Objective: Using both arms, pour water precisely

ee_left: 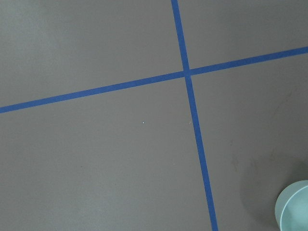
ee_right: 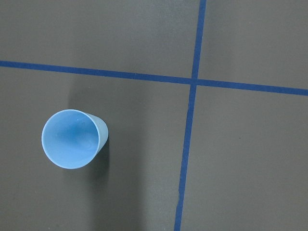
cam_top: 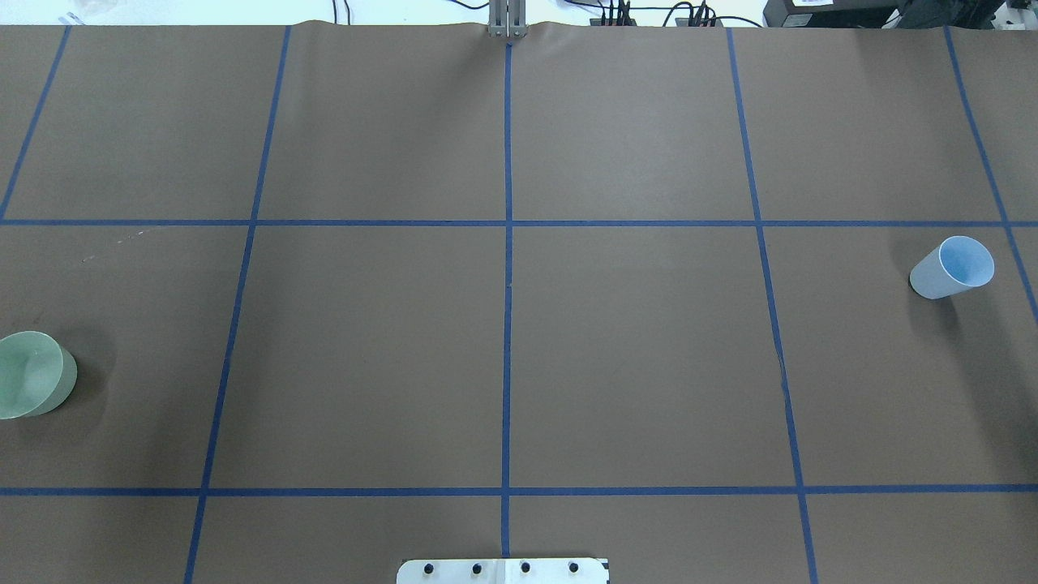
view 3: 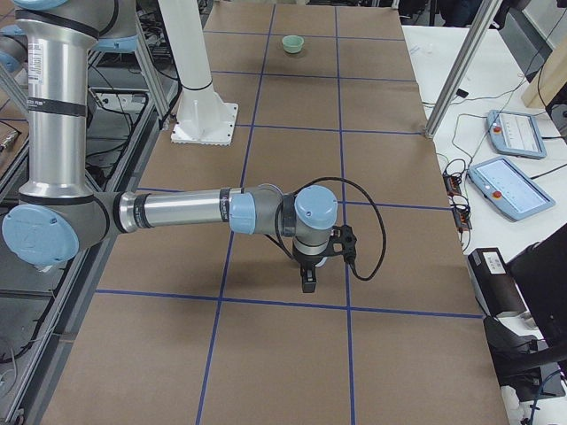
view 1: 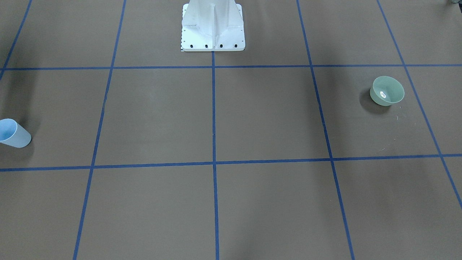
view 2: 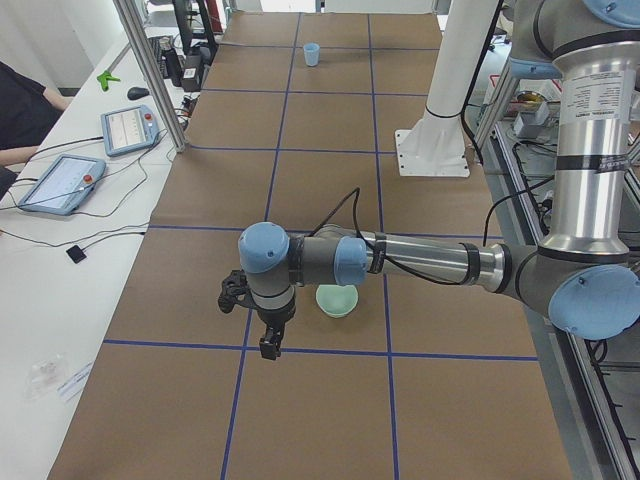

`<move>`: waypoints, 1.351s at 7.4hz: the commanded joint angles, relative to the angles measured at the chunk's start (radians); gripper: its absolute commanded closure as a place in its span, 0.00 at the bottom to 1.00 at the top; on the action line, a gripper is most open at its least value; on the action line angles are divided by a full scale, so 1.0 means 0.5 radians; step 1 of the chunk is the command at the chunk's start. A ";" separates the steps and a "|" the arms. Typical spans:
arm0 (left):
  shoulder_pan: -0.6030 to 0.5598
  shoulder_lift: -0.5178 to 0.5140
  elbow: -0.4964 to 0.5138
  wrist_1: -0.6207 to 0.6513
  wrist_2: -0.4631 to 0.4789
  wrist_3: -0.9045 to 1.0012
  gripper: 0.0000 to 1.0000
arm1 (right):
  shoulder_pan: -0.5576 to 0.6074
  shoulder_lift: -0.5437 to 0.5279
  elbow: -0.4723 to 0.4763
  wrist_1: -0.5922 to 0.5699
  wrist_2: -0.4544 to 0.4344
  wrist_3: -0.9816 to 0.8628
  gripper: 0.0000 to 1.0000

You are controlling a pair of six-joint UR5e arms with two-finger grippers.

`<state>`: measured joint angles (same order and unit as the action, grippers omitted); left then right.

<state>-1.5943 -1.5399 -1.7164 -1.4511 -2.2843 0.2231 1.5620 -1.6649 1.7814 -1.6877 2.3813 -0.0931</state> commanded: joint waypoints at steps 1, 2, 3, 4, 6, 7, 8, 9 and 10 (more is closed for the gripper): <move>0.004 0.006 -0.058 -0.003 -0.006 -0.223 0.00 | 0.002 -0.008 -0.004 0.004 -0.001 -0.001 0.00; 0.004 0.006 -0.077 -0.006 -0.006 -0.262 0.00 | 0.002 -0.008 -0.004 0.007 -0.001 -0.001 0.00; 0.004 0.009 -0.074 -0.006 -0.006 -0.268 0.00 | -0.001 -0.008 -0.007 0.004 -0.001 -0.001 0.00; 0.004 0.009 -0.059 -0.006 -0.006 -0.265 0.00 | 0.002 -0.008 -0.007 0.007 -0.004 -0.001 0.00; 0.004 0.039 -0.049 -0.022 -0.003 -0.259 0.00 | -0.001 -0.008 -0.007 0.007 -0.007 -0.001 0.00; 0.004 0.040 -0.046 -0.019 -0.003 -0.259 0.00 | 0.002 -0.008 -0.007 0.007 -0.010 0.017 0.00; 0.004 0.040 -0.046 -0.016 -0.003 -0.259 0.00 | 0.002 -0.008 -0.007 0.007 -0.022 0.021 0.00; 0.004 0.040 -0.049 -0.019 -0.003 -0.262 0.00 | 0.002 -0.008 -0.007 0.007 -0.032 0.018 0.00; 0.004 0.040 -0.046 -0.016 -0.003 -0.271 0.00 | 0.002 0.001 -0.028 0.007 -0.035 0.033 0.00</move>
<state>-1.5923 -1.5203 -1.7403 -1.4596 -2.2857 0.0914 1.5630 -1.6680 1.7752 -1.6843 2.3676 -0.0827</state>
